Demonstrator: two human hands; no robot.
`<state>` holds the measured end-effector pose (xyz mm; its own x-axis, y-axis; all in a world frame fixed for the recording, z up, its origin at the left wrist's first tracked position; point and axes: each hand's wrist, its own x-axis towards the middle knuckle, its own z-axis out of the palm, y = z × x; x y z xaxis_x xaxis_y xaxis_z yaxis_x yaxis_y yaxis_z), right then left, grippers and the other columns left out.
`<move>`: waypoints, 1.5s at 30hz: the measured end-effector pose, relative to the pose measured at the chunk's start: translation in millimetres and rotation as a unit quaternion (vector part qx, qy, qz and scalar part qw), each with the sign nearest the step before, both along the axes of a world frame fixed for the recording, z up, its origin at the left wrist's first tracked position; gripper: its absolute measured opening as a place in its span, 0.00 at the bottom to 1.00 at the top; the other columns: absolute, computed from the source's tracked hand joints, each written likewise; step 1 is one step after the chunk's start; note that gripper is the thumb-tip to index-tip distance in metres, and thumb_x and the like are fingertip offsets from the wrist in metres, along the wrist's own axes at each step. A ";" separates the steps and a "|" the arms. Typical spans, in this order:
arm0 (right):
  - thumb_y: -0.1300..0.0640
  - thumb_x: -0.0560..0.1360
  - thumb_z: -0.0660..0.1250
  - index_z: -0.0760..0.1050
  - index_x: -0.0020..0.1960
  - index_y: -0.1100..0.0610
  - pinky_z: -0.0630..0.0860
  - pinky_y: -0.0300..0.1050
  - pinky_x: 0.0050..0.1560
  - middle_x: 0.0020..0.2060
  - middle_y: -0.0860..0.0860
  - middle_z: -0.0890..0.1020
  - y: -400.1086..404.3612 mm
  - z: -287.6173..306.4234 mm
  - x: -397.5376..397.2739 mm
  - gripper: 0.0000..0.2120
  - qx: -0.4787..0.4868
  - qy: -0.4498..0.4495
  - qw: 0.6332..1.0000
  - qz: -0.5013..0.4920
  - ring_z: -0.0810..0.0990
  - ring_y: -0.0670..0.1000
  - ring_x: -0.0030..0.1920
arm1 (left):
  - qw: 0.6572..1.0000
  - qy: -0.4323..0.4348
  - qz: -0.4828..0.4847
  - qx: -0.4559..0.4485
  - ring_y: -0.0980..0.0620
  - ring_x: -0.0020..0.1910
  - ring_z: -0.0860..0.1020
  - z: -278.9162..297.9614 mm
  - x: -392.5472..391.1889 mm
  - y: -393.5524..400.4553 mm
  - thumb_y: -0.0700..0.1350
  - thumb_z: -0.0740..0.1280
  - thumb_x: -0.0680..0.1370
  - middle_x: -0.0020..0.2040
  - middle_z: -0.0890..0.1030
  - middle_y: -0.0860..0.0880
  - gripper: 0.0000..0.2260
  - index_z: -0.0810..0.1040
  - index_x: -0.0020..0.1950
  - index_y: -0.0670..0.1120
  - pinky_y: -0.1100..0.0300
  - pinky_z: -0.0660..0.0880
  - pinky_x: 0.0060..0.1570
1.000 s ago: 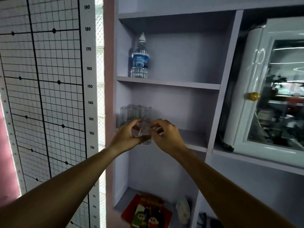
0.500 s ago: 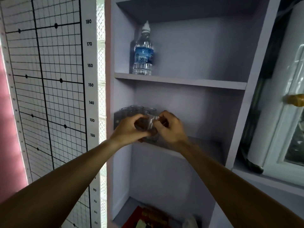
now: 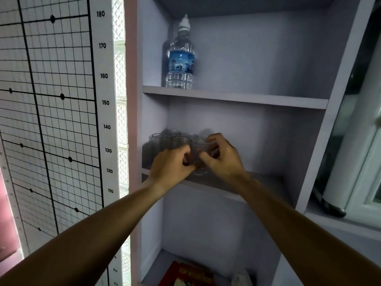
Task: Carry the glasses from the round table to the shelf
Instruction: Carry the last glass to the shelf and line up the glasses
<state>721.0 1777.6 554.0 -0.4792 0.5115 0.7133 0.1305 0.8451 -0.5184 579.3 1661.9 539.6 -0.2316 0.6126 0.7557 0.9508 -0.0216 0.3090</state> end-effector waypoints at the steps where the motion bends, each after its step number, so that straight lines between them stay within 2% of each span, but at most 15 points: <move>1: 0.44 0.71 0.73 0.70 0.58 0.45 0.79 0.40 0.39 0.44 0.45 0.78 0.5 -1.0 0.2 0.19 -0.013 0.002 1.000 -0.003 0.79 0.45 0.41 | 1.000 0.005 0.001 0.000 0.55 0.33 0.80 -2.3 0.1 2.2 0.64 0.67 0.70 0.34 0.81 0.56 0.14 0.73 0.41 0.55 0.62 0.73 0.29; 3: 0.44 0.71 0.75 0.66 0.57 0.44 0.78 0.39 0.37 0.42 0.44 0.78 2.3 -3.9 -0.9 0.22 -0.038 -0.001 0.999 -0.011 0.79 0.45 0.40 | 1.000 0.017 0.009 0.005 0.54 0.34 0.82 -6.0 -1.1 5.5 0.57 0.70 0.74 0.36 0.84 0.54 0.09 0.79 0.46 0.53 0.58 0.78 0.33; 5: 0.44 0.71 0.76 0.66 0.54 0.45 0.78 0.40 0.36 0.41 0.46 0.79 4.8 -6.2 -1.9 0.21 -0.048 -0.010 0.998 -0.033 0.80 0.45 0.40 | 0.999 0.028 0.015 0.012 0.53 0.36 0.83 -8.0 -1.8 8.2 0.54 0.70 0.75 0.37 0.85 0.54 0.08 0.82 0.52 0.54 0.56 0.80 0.37; 10: 0.45 0.71 0.75 0.70 0.47 0.47 0.79 0.44 0.38 0.39 0.47 0.80 9.2 -8.6 -2.9 0.15 -0.041 -0.011 0.997 -0.065 0.80 0.47 0.39 | 0.997 0.063 0.032 0.023 0.50 0.39 0.84 -7.8 -0.5 12.1 0.56 0.67 0.74 0.37 0.85 0.53 0.15 0.81 0.59 0.56 0.54 0.81 0.39; 14: 0.49 0.74 0.73 0.71 0.47 0.49 0.75 0.42 0.37 0.39 0.46 0.80 12.6 -9.2 -2.9 0.12 -0.024 -0.018 0.996 -0.085 0.79 0.46 0.39 | 0.998 0.058 0.029 0.006 0.50 0.42 0.84 -7.1 -1.3 13.4 0.56 0.66 0.73 0.39 0.86 0.54 0.19 0.79 0.63 0.56 0.53 0.81 0.42; 16: 0.51 0.74 0.73 0.71 0.47 0.49 0.73 0.40 0.37 0.39 0.46 0.80 14.6 -9.8 -3.2 0.10 -0.014 -0.031 0.995 -0.090 0.78 0.46 0.40 | 0.998 0.051 0.023 0.001 0.50 0.42 0.84 -8.3 -0.9 12.2 0.57 0.67 0.73 0.39 0.86 0.54 0.18 0.80 0.62 0.56 0.54 0.81 0.42; 19: 0.54 0.75 0.71 0.73 0.47 0.48 0.72 0.40 0.39 0.39 0.46 0.81 16.2 -10.6 -3.3 0.07 0.004 -0.049 0.994 -0.098 0.78 0.48 0.40 | 1.000 0.027 0.011 0.006 0.53 0.39 0.83 -10.5 -0.2 6.5 0.57 0.68 0.72 0.37 0.85 0.56 0.11 0.81 0.52 0.56 0.57 0.79 0.39; 24: 0.59 0.73 0.70 0.76 0.45 0.50 0.78 0.45 0.42 0.37 0.46 0.81 5.5 -9.2 -2.6 0.05 0.043 -0.015 0.997 -0.068 0.80 0.48 0.39 | 0.999 -0.018 0.020 0.018 0.57 0.33 0.80 -11.5 -14.2 -8.0 0.56 0.71 0.72 0.33 0.81 0.57 0.07 0.81 0.43 0.53 0.61 0.77 0.35; 27: 0.56 0.75 0.71 0.77 0.54 0.53 0.80 0.48 0.44 0.44 0.48 0.82 -9.4 -9.2 -13.6 0.09 0.062 0.023 0.998 -0.004 0.81 0.49 0.40 | 0.999 -0.021 0.019 0.019 0.57 0.34 0.81 -10.7 -27.7 -16.5 0.53 0.71 0.72 0.35 0.83 0.56 0.07 0.80 0.42 0.51 0.61 0.77 0.35; 29: 0.51 0.77 0.69 0.74 0.63 0.51 0.80 0.46 0.46 0.52 0.47 0.79 -20.5 -10.1 -25.7 0.15 0.049 0.002 0.998 0.036 0.82 0.50 0.43 | 1.000 -0.014 0.019 0.018 0.57 0.33 0.81 -10.3 -33.5 -21.0 0.52 0.72 0.72 0.35 0.83 0.56 0.06 0.79 0.41 0.51 0.64 0.74 0.32; 31: 0.49 0.79 0.67 0.72 0.66 0.49 0.80 0.49 0.50 0.55 0.47 0.78 -27.4 -11.4 -38.6 0.17 0.028 -0.026 0.998 0.040 0.82 0.52 0.48 | 1.000 -0.005 0.025 0.018 0.56 0.34 0.81 -10.3 -37.3 -23.5 0.52 0.72 0.73 0.36 0.83 0.56 0.06 0.77 0.42 0.52 0.65 0.72 0.31; 34: 0.50 0.79 0.67 0.74 0.60 0.51 0.81 0.53 0.50 0.53 0.51 0.81 -31.2 -8.5 -48.6 0.12 0.004 -0.018 1.000 0.023 0.82 0.53 0.47 | 0.999 -0.007 0.033 0.011 0.52 0.37 0.82 -11.7 -40.4 -27.0 0.55 0.70 0.72 0.39 0.84 0.55 0.08 0.76 0.45 0.53 0.60 0.76 0.35; 37: 0.50 0.77 0.67 0.73 0.53 0.49 0.82 0.51 0.46 0.50 0.50 0.81 -33.1 -6.9 -43.5 0.06 0.023 -0.001 0.999 0.029 0.82 0.48 0.43 | 0.999 0.004 0.027 0.018 0.53 0.37 0.81 -12.3 -39.0 -29.9 0.58 0.69 0.71 0.40 0.83 0.56 0.11 0.73 0.46 0.55 0.59 0.77 0.35; 41: 0.45 0.74 0.64 0.71 0.49 0.43 0.81 0.46 0.40 0.47 0.48 0.80 -35.8 -9.2 -24.2 0.06 0.035 0.025 0.999 0.014 0.81 0.47 0.42 | 0.999 0.032 -0.006 0.038 0.58 0.35 0.80 -11.8 -24.1 -28.7 0.58 0.71 0.70 0.39 0.82 0.58 0.12 0.70 0.45 0.56 0.68 0.69 0.31; 45: 0.45 0.72 0.63 0.71 0.48 0.46 0.81 0.51 0.41 0.45 0.49 0.80 -29.0 -9.0 2.0 0.08 0.023 0.033 0.999 -0.008 0.81 0.49 0.42 | 0.998 0.038 -0.036 0.037 0.58 0.36 0.78 -9.8 -0.5 -16.7 0.58 0.72 0.70 0.40 0.81 0.57 0.13 0.70 0.43 0.56 0.61 0.76 0.32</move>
